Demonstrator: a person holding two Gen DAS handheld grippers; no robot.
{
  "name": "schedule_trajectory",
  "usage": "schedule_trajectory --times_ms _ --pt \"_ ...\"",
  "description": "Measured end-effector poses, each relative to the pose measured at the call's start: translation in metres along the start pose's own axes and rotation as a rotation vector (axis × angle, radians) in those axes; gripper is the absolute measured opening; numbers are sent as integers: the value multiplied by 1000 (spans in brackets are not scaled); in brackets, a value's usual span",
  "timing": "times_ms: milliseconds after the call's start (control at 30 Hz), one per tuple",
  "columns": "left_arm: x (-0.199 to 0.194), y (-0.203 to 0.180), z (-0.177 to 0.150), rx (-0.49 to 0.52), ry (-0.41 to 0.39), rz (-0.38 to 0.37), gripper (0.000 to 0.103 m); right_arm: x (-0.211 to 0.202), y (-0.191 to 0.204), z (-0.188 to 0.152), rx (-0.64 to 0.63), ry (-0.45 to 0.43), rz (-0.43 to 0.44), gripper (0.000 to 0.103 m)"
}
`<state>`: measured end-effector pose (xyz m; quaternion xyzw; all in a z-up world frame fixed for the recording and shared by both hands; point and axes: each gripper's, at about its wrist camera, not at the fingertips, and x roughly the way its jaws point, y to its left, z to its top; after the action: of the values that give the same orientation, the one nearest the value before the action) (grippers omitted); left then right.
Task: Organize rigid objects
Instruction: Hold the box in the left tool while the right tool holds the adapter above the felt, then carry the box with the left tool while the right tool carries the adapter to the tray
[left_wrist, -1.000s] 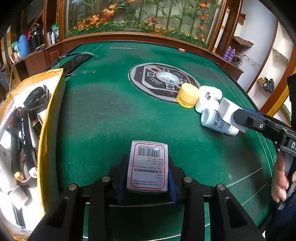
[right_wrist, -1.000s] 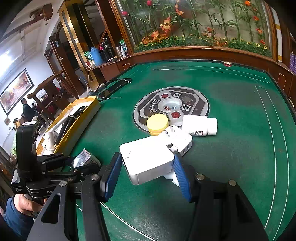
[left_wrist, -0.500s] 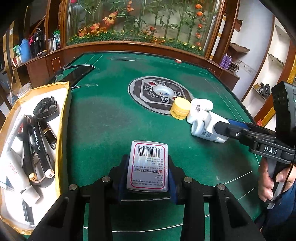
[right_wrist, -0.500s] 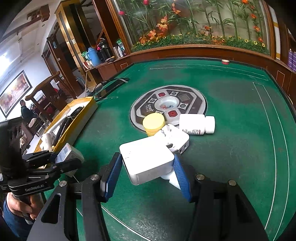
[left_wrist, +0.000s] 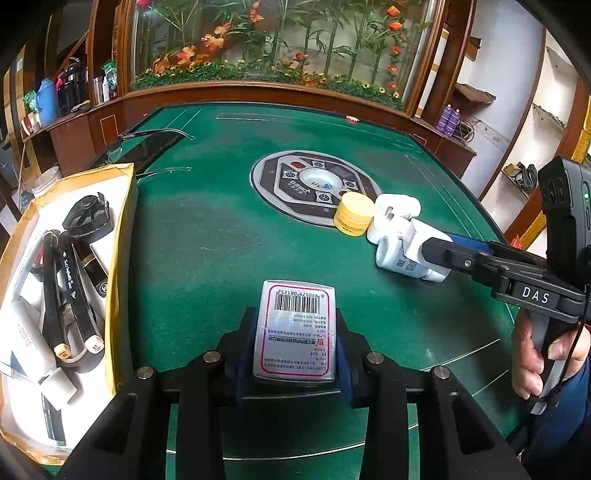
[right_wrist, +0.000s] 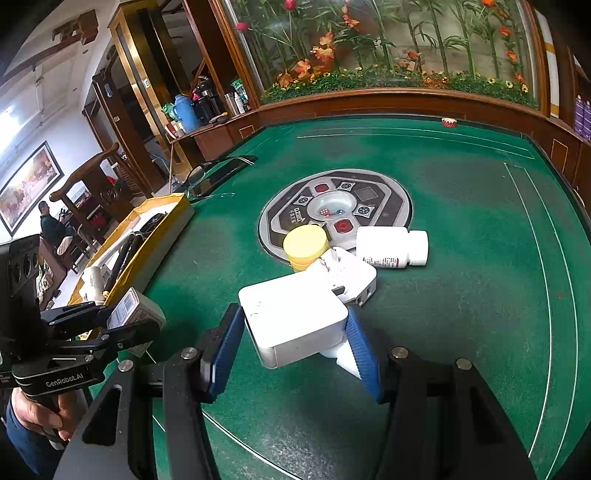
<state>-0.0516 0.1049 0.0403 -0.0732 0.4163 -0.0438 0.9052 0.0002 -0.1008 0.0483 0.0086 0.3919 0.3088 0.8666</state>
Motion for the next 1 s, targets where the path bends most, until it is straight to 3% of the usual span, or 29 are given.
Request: schedule_trajectory --times_ms 667,1000 --pt "-4 0 -2 -5 -16 -10 39 0 0 0 -1 -1 0 55" --pt "-27 22 -4 -48 -67 -26 39 1 0 0 -4 -4 -5 55"
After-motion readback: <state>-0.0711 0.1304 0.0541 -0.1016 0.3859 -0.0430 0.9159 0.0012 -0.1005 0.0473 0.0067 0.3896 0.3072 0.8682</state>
